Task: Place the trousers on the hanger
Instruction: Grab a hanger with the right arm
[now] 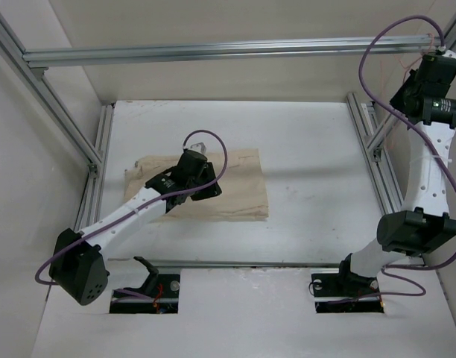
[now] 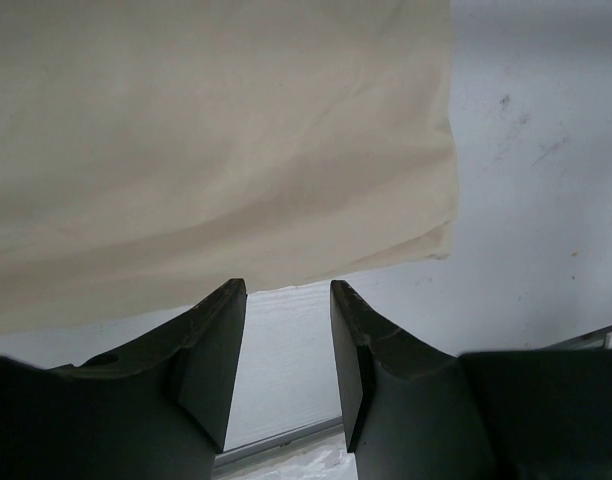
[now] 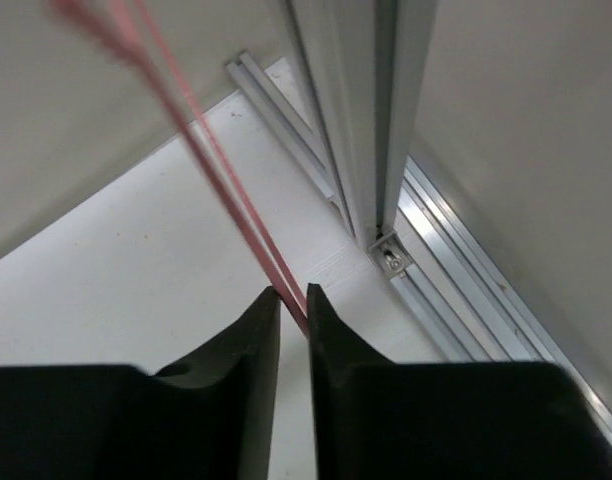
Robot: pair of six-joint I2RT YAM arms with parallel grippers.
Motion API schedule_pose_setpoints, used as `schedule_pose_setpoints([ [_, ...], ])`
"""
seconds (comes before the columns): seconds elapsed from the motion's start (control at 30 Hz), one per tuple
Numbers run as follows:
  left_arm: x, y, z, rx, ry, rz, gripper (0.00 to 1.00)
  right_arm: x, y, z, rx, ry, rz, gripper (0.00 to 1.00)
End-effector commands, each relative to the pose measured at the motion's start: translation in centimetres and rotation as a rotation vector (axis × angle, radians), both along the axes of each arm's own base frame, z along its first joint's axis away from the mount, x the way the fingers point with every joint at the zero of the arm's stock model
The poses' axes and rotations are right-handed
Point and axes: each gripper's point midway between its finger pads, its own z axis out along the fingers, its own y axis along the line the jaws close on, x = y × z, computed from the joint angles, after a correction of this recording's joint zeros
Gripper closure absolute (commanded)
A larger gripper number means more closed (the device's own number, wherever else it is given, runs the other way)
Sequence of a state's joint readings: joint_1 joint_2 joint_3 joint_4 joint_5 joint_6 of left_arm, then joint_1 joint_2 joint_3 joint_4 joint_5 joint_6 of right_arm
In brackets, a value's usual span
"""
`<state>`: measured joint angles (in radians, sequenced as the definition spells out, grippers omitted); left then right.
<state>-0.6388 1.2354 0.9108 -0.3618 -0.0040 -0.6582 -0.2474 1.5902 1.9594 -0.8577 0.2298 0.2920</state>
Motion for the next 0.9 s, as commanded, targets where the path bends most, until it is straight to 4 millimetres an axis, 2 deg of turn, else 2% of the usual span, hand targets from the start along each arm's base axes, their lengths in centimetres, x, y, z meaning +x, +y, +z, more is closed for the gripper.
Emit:
schedule_pose_setpoints([
  [0.0,0.8,-0.5,0.9,-0.019,-0.032,-0.011,0.63,0.5,1.1,5.5,-0.035,-0.215,0.059,0.83],
  [0.1,0.8,-0.9,1.1,-0.018,-0.039,-0.016,0.63,0.1,1.8,7.1,-0.056,-0.282,0.093,0.93],
  [0.23,0.8,-0.9,1.4,-0.021,-0.044,-0.012,0.63,-1.4,2.3,9.5,-0.088,-0.371,0.102,0.98],
  [0.33,0.9,-0.7,1.4,-0.019,-0.044,-0.004,0.63,-2.7,2.9,11.8,-0.135,-0.435,0.122,1.0],
  [0.5,1.1,-0.8,1.9,-0.027,-0.052,0.001,0.64,-4.7,3.4,13.8,-0.183,-0.472,0.122,1.0],
  [0.57,1.4,-1.1,2.4,-0.036,-0.066,0.0,0.64,-5.1,4.3,13.3,-0.181,-0.456,0.153,1.0],
  [0.63,1.7,-1.3,3.0,-0.045,-0.076,-0.001,0.63,-5.1,5.1,11.9,-0.168,-0.427,0.179,1.0],
  [0.87,2.8,-2.9,6.6,-0.106,-0.124,-0.031,0.62,-5.1,9.9,5.7,-0.101,-0.35,0.303,1.0],
])
